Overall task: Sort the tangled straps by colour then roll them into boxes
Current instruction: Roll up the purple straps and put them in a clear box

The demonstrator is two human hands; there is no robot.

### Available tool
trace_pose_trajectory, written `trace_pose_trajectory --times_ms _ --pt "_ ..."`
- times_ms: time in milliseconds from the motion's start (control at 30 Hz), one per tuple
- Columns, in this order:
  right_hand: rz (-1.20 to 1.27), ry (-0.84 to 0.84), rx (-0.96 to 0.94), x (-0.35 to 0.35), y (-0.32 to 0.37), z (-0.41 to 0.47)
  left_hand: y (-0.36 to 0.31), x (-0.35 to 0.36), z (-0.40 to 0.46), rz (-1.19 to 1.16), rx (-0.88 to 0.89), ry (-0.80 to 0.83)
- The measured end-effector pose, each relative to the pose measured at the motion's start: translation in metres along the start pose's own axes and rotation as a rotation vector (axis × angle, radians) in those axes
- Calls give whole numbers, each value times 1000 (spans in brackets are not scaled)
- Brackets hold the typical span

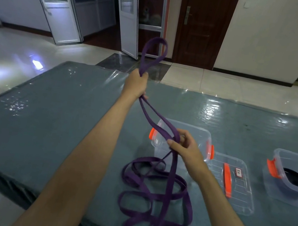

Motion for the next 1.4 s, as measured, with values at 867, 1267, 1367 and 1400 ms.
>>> trace_pose_trajectory --times_ms 867,1267,1367,1400 --pt "-125 -250 -296 -63 76 30 26 -48 4 122 49 -258" --pt "-325 -115 -166 -35 53 25 18 -34 -10 57 115 -164" --pt "-467 8 -15 -31 14 29 22 -18 -26 17 153 -137" --pt "-522 65 40 -30 4 27 24 -10 -33 29 171 -116"
Point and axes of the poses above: each hand's wrist, its own z-axis towards the middle knuckle, its own x-axis out of the palm, y = z × x, the point moved 2 cm from there along z, towards the middle knuckle, and after that the axes turned 11 degrees about x, right-handed, at the moved point
